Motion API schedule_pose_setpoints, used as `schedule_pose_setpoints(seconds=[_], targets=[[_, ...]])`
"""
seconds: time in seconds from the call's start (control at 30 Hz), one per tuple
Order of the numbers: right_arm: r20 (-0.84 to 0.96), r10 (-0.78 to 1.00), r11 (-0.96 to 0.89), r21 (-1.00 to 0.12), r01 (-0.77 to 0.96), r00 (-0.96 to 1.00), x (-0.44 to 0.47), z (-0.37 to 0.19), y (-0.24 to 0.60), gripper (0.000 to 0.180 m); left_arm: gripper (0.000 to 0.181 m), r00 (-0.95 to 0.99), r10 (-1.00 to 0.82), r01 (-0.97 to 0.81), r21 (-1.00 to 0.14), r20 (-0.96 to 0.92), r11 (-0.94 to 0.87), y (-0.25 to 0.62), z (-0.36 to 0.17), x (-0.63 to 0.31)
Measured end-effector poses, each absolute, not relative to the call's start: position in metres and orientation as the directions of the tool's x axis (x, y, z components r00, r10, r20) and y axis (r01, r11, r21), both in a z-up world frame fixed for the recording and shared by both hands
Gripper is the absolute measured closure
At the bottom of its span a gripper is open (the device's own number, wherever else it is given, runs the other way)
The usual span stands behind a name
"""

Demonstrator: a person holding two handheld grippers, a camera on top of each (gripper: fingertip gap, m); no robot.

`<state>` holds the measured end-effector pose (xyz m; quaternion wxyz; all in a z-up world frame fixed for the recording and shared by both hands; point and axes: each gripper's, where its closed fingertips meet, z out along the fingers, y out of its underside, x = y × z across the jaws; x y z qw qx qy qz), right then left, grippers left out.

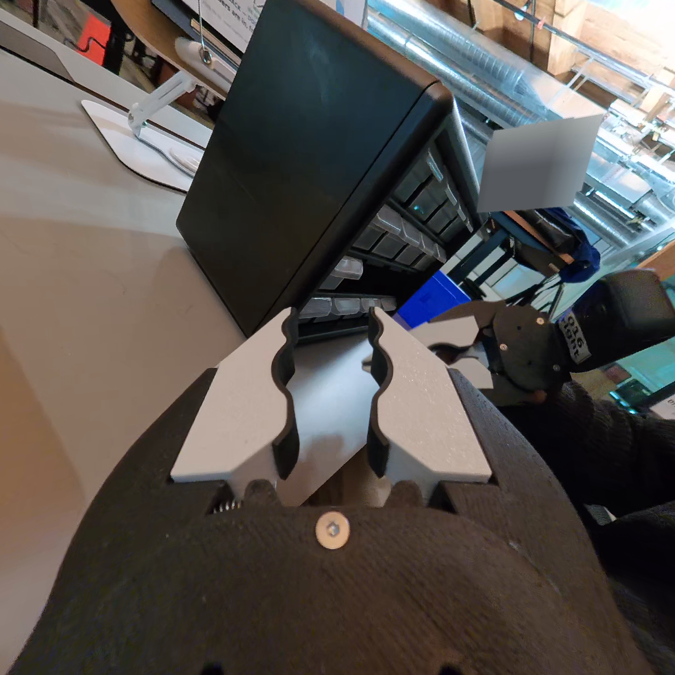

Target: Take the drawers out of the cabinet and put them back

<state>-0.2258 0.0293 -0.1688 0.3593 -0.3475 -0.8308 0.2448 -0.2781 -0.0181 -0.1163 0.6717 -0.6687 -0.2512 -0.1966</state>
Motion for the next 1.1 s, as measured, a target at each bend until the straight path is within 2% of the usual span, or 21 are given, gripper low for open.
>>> schedule_pose_setpoints(seconds=[0.1,0.2,0.33,0.4,0.47,0.57,0.63,0.7,0.8,0.97,1.1], targets=[[0.344,0.786,0.579,-0.699,0.419,-0.513,-0.207,-0.186,0.030,0.179,0.143,0.822,0.118,0.559,-0.829,0.557,0.019,-0.023,-0.116,-0.284],[0.263,0.813,0.522,-0.725,0.450,-0.519,-0.191,-0.199,0.032,0.178,0.160,0.772,0.302,0.587,-0.810,0.559,-0.002,-0.041,-0.118,-0.310],[0.119,0.823,0.440,-0.752,0.491,-0.556,-0.169,-0.209,0.017,0.176,0.160,0.784,0.543,0.434,-0.891,0.300,-0.133,-0.081,-0.097,-0.359],[0.128,0.813,0.458,-0.744,0.486,-0.568,-0.163,-0.213,0.015,0.176,0.157,0.725,0.667,0.366,-0.916,0.169,-0.166,-0.113,-0.074,-0.399],[0.158,0.798,0.489,-0.734,0.472,-0.582,-0.159,-0.214,0.013,0.177,0.163,0.650,0.747,0.370,-0.916,0.138,-0.152,-0.141,-0.052,-0.438],[0.189,0.779,0.518,-0.731,0.445,-0.597,-0.157,-0.213,0.008,0.178,0.172,0.494,0.870,0.478,-0.837,0.004,-0.267,-0.181,-0.066,-0.499],[0.175,0.777,0.506,-0.744,0.436,-0.604,-0.155,-0.209,0.003,0.178,0.178,0.446,0.889,0.607,-0.697,-0.101,-0.383,-0.199,-0.105,-0.521],[0.149,0.777,0.485,-0.761,0.431,-0.612,-0.153,-0.206,-0.003,0.179,0.167,0.438,0.885,0.675,-0.593,-0.157,-0.439,-0.207,-0.138,-0.531],[0.157,0.776,0.488,-0.764,0.423,-0.611,-0.151,-0.203,-0.004,0.178,0.160,0.373,0.917,0.743,-0.547,-0.139,-0.385,-0.216,-0.166,-0.544],[0.190,0.773,0.504,-0.763,0.404,-0.606,-0.150,-0.200,-0.002,0.179,0.152,0.275,0.961,0.801,-0.543,-0.043,-0.253,-0.224,-0.187,-0.556],[0.200,0.771,0.512,-0.759,0.402,-0.605,-0.150,-0.201,-0.001,0.179,0.152,0.272,0.961,0.827,-0.500,-0.041,-0.256,-0.230,-0.195,-0.557]])
